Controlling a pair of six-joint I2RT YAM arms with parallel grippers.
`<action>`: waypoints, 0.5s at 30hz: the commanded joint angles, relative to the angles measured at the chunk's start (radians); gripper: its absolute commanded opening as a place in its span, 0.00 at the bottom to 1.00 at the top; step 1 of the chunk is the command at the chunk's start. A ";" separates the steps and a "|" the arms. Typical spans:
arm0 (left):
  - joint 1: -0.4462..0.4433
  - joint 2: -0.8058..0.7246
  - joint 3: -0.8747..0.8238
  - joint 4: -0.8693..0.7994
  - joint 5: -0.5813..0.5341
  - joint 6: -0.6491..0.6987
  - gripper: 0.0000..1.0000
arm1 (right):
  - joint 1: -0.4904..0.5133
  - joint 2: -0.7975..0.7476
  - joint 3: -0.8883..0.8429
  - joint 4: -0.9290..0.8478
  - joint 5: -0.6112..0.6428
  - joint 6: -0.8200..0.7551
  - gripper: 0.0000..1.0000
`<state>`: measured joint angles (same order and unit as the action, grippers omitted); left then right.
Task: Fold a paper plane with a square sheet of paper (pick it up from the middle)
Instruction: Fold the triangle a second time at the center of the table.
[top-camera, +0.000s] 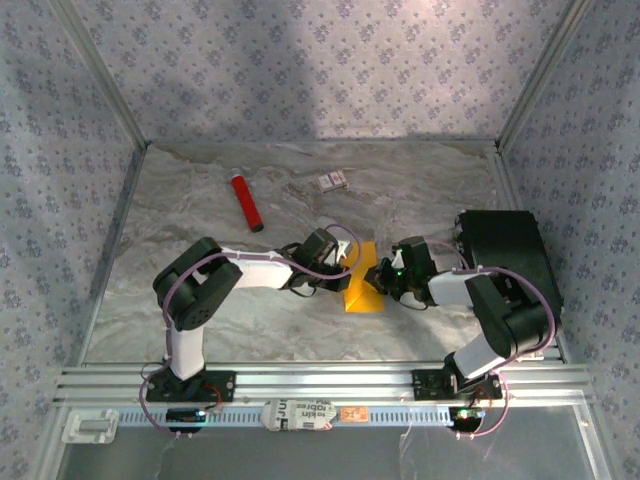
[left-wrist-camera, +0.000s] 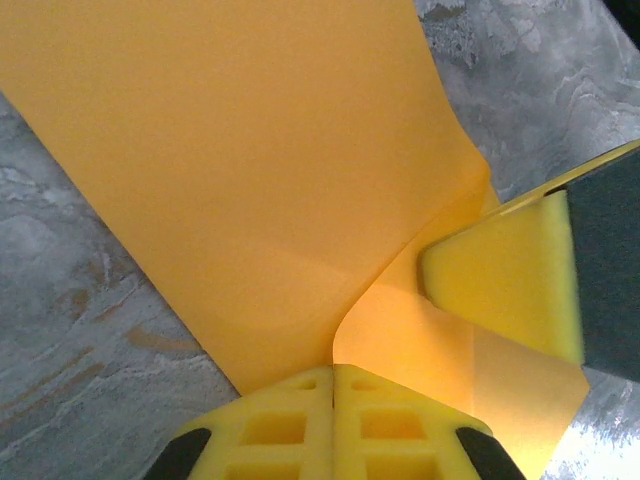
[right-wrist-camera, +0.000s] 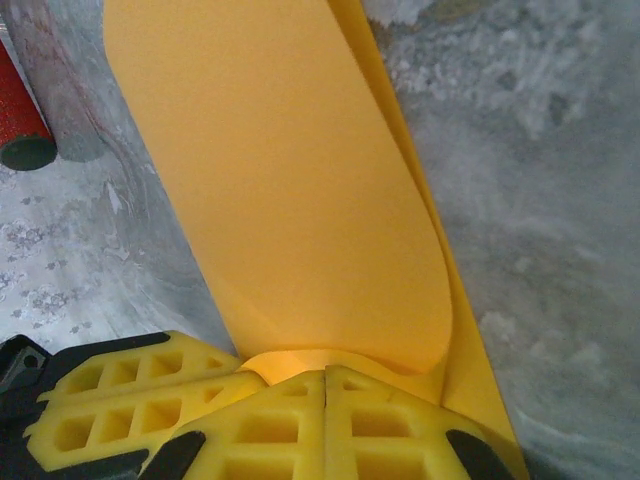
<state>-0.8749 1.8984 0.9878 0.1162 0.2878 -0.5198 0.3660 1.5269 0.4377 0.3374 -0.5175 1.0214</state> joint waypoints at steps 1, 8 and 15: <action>0.002 0.044 -0.015 -0.082 -0.006 0.018 0.00 | -0.020 -0.056 0.026 -0.082 0.004 -0.016 0.02; 0.003 0.042 -0.014 -0.081 -0.004 0.019 0.00 | -0.057 -0.021 0.017 -0.060 -0.006 -0.028 0.02; 0.002 0.047 -0.014 -0.082 0.000 0.018 0.00 | -0.085 0.018 -0.062 -0.014 0.048 -0.013 0.02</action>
<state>-0.8749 1.8999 0.9878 0.1192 0.2916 -0.5198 0.2958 1.5204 0.4164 0.3424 -0.5171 1.0134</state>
